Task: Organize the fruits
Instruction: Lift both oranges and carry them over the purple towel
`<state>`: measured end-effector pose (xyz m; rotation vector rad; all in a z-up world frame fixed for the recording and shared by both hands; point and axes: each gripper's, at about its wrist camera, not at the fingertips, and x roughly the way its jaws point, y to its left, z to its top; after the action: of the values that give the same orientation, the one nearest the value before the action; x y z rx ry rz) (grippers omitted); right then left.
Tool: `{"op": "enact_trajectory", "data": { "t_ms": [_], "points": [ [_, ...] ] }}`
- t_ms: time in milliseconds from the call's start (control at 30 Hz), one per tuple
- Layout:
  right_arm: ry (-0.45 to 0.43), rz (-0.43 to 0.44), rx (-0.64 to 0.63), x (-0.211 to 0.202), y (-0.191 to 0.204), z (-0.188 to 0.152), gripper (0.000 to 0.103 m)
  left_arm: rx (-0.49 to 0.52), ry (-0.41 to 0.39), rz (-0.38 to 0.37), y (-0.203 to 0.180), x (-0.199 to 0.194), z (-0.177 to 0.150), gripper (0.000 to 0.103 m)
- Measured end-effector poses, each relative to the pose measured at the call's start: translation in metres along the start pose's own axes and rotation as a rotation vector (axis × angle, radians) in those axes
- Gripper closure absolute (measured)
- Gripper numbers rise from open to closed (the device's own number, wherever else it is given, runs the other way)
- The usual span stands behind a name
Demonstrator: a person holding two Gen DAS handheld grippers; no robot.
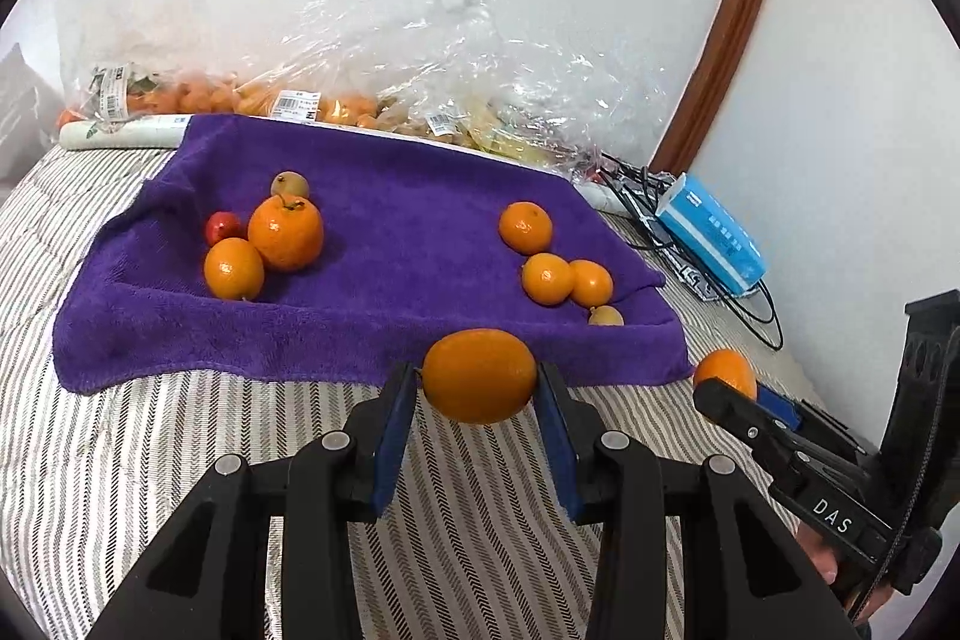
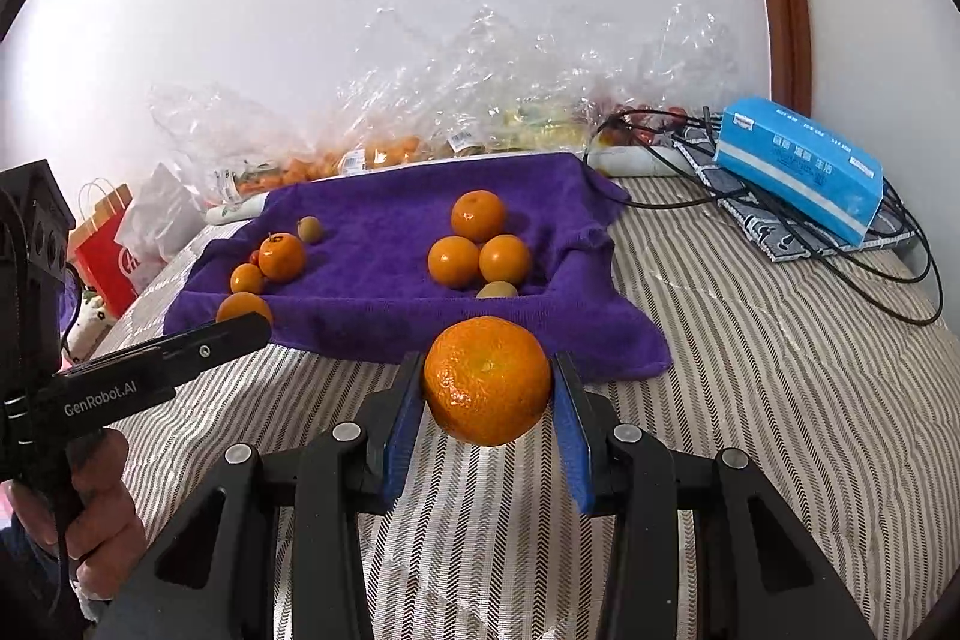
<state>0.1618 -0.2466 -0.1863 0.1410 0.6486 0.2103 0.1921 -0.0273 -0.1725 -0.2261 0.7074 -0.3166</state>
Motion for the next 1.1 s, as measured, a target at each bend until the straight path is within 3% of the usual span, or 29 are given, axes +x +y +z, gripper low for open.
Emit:
{"op": "enact_trajectory", "data": {
  "t_ms": [767, 1100],
  "points": [
    [0.056, 0.097, -0.011, 0.011, 0.007, -0.001, 0.062, 0.004, -0.008, 0.071, 0.003, 0.006, 0.000, 0.065],
    [0.064, 0.085, 0.036, 0.010, 0.000, -0.001, 0.062, -0.072, 0.028, 0.100, 0.021, 0.004, -0.007, 0.065]
  ]
}}
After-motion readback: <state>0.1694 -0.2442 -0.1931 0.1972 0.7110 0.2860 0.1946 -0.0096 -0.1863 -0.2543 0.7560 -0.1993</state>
